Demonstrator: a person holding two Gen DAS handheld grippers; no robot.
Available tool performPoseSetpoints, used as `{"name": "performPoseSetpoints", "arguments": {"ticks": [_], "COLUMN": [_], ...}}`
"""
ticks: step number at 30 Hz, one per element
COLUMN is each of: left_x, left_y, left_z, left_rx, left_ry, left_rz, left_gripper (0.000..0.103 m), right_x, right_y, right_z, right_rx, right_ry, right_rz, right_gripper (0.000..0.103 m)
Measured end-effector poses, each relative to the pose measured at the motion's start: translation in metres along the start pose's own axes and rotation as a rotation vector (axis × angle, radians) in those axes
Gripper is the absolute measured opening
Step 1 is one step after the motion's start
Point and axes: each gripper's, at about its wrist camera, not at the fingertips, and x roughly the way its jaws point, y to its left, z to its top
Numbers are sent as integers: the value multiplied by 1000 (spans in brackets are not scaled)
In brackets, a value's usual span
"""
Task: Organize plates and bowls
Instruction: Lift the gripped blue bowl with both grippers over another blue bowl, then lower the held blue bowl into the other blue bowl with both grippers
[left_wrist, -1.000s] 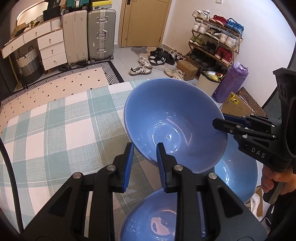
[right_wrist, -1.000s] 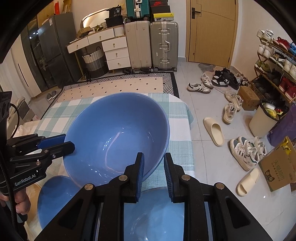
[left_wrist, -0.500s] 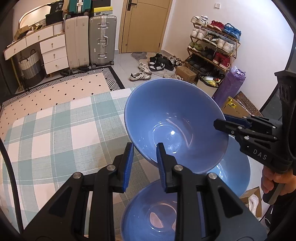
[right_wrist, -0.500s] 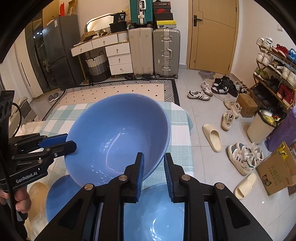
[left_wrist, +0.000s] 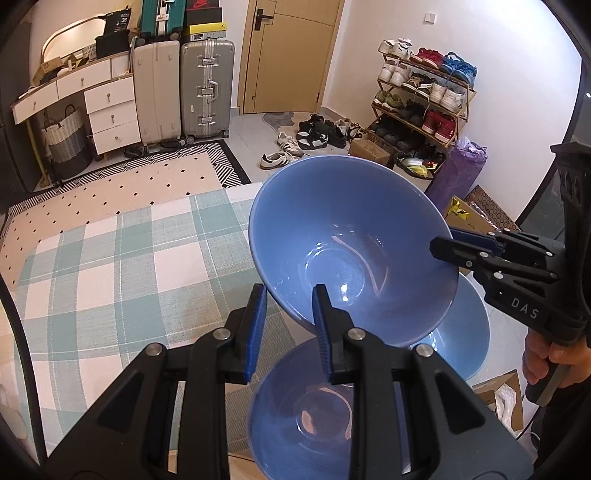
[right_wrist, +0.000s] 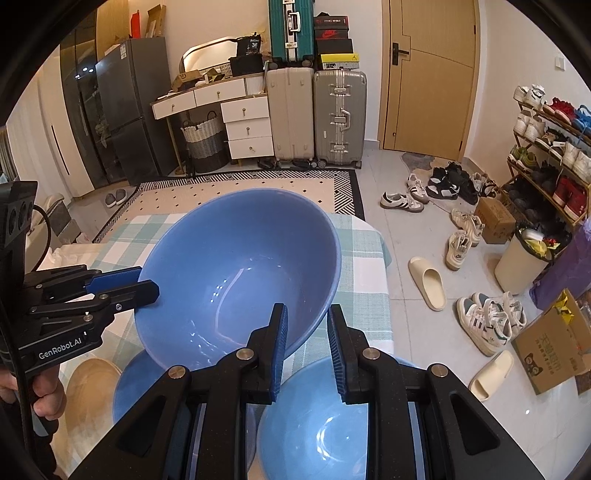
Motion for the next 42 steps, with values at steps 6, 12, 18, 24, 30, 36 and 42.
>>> {"name": "performPoseSetpoints", "arguments": {"ticks": [6,12,18,24,30,36,42], "left_x": [-16,-30,-41,-60,-76,-92,-110], "left_y": [-5,-9,-10,-12,-15,-18,-23], "left_z": [-6,-11,-17,-25,-30,-37,-46], "left_rx": [3,4,4,4,3,5,7], "left_ry": [-13,-24,-30,-40,-52,-64,-73], "left_rz": [1,1,3,6,6,12,14], "left_gripper": [22,22,22,22,22,22,22], "right_x": [-13,-24,-34,-44,-50,-62,-71], "right_y": [2,8,15,24,28,38,43], "right_z": [-3,-6,-12,-14,-15,-20,-24], "right_rx": [-4,-11,-14,-21,-26,-31,-37], "right_ry": [-15,-27,-38,-52,-61,-74,-83], "right_rz": [6,9,17,21,26,28,31], "right_gripper": [22,22,22,22,22,22,22]}}
